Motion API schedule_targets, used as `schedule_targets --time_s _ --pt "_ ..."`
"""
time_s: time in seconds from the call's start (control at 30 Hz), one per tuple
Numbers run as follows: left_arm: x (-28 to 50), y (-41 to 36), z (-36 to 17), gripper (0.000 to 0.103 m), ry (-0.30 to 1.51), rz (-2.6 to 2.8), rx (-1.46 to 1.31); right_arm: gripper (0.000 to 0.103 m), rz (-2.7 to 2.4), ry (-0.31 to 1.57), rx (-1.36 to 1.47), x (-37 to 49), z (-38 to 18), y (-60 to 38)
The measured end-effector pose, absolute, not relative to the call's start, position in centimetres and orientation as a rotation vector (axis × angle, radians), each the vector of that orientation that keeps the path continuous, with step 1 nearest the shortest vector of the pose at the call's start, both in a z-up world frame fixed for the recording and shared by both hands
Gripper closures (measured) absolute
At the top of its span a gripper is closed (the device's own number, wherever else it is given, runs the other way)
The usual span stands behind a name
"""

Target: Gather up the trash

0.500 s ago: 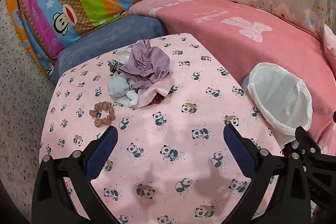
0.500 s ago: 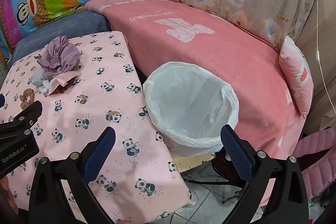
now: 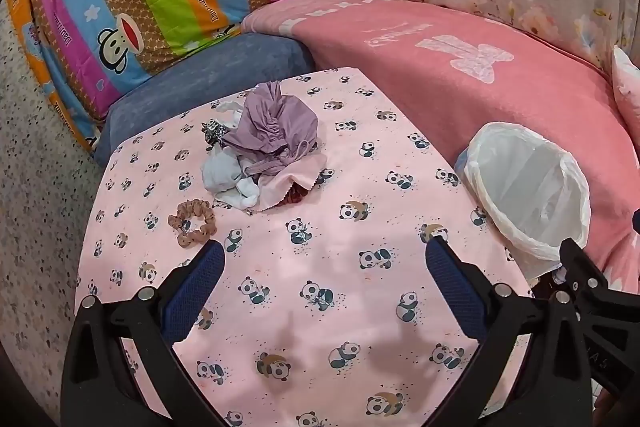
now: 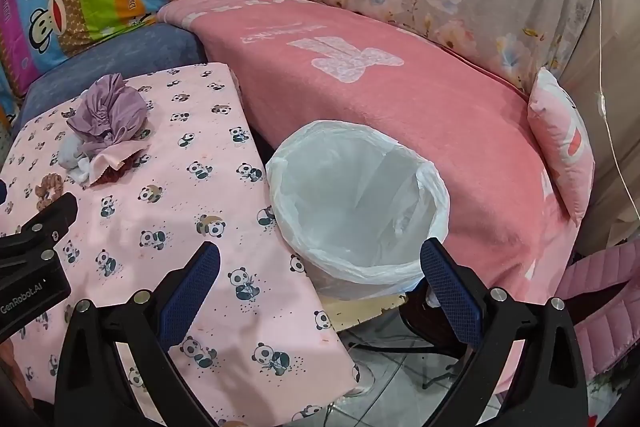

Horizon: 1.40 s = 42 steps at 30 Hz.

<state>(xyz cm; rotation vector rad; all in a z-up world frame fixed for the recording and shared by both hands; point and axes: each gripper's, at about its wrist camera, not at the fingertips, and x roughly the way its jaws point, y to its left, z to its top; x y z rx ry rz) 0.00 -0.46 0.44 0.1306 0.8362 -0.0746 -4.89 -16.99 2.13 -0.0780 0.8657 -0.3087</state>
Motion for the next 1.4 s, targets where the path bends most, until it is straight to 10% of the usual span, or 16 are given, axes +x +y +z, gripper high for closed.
schedule_targets --time_s 1.4 --pt "0.6 -3.2 1.7 0.007 0.802 -0.113 0.143 0.005 -0.349 0.839 -0.047 -4.2 3.2 -19.5"
